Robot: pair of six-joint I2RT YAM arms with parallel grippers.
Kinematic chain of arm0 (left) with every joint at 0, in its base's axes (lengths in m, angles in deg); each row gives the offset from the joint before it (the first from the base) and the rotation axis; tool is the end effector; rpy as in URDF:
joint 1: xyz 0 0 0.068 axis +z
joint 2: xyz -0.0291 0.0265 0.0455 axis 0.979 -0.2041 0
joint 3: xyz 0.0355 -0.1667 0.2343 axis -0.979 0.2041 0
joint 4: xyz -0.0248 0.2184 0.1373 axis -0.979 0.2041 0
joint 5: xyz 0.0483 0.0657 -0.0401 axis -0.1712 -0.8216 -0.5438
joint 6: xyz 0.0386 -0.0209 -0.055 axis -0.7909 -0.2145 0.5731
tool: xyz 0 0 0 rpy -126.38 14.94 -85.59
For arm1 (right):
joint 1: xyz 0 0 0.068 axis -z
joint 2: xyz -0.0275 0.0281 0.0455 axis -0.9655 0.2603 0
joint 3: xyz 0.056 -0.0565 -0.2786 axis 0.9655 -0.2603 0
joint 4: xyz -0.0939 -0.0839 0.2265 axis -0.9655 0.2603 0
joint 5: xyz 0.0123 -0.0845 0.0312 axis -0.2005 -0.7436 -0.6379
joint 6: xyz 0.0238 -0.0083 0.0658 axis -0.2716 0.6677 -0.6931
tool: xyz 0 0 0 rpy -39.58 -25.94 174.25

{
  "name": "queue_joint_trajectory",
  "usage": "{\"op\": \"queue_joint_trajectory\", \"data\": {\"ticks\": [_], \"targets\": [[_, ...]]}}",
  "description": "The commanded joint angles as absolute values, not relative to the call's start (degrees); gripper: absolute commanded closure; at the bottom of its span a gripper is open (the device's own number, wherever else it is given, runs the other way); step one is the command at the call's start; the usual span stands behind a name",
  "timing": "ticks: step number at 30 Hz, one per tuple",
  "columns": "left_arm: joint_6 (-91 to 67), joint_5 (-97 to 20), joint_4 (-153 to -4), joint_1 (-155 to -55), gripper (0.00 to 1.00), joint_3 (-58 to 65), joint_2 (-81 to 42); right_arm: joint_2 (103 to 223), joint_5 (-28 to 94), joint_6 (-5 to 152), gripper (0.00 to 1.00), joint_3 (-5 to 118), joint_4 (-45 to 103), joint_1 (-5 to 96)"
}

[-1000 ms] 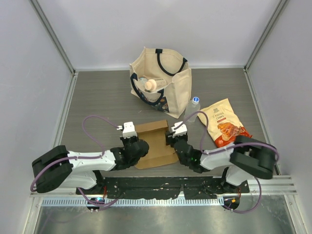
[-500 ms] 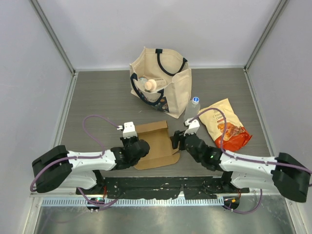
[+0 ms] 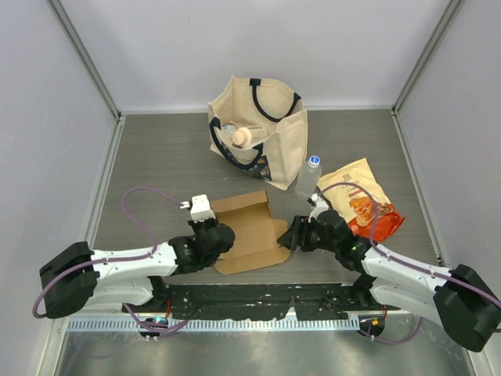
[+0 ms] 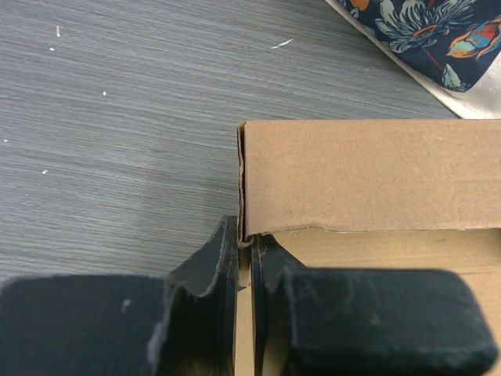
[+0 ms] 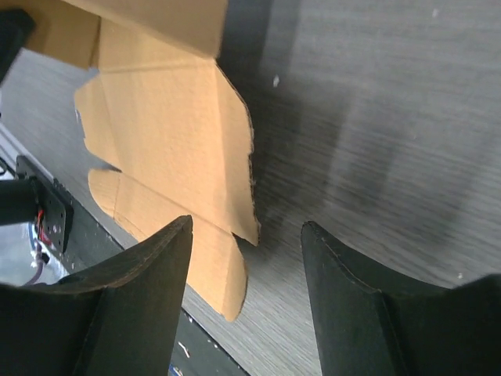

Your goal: Fold the paper box

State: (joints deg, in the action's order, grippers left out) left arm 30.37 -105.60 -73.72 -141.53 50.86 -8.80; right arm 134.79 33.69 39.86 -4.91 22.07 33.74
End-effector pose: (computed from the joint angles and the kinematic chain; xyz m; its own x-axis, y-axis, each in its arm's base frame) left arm 0.1346 -0.1580 0.1872 -0.3299 -0.2757 -0.9028 -0.1375 0.9602 -0.2430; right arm 0.1366 0.1299 0.1638 -0.7847 0.1692 -0.5963 -0.3013 0.7365 0.6056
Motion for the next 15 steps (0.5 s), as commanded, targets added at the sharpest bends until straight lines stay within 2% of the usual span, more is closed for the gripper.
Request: {"op": "queue_joint_trajectory", "data": {"ticks": [1, 3, 7, 9, 12, 13, 15], "targets": [[32.7, -106.9, -71.6, -141.8, 1.00, 50.8, -5.8, 137.3, 41.3, 38.1, 0.41, -6.3, 12.7, 34.5], [32.7, -106.8, -71.3, -141.8, 1.00, 50.9, -5.2, 138.1, 42.2, 37.8, 0.45, -6.9, 9.7, 34.6], [32.7, -105.5, -70.4, -141.8, 0.99, 51.1, -4.6, 138.4, 39.6, 33.1, 0.68, -7.3, 6.2, 34.7], [32.7, -105.0, -69.8, -141.8, 0.96, 51.6, -4.0, 139.6, 39.2, 31.1, 0.75, -7.4, 1.4, 34.7], [32.6, -102.8, -66.6, -141.8, 0.69, 51.5, -1.1, 141.6, 37.3, 29.2, 0.92, -6.3, 1.8, 34.7], [32.7, -101.6, -65.2, -141.8, 0.46, 51.3, 0.2, 141.7, 36.9, 28.6, 0.97, -5.5, 2.5, 34.7], [33.4, -95.6, -58.8, -141.8, 0.34, 49.9, 5.5, 141.5, 36.5, 27.4, 0.99, -4.5, 6.0, 34.7]]}}
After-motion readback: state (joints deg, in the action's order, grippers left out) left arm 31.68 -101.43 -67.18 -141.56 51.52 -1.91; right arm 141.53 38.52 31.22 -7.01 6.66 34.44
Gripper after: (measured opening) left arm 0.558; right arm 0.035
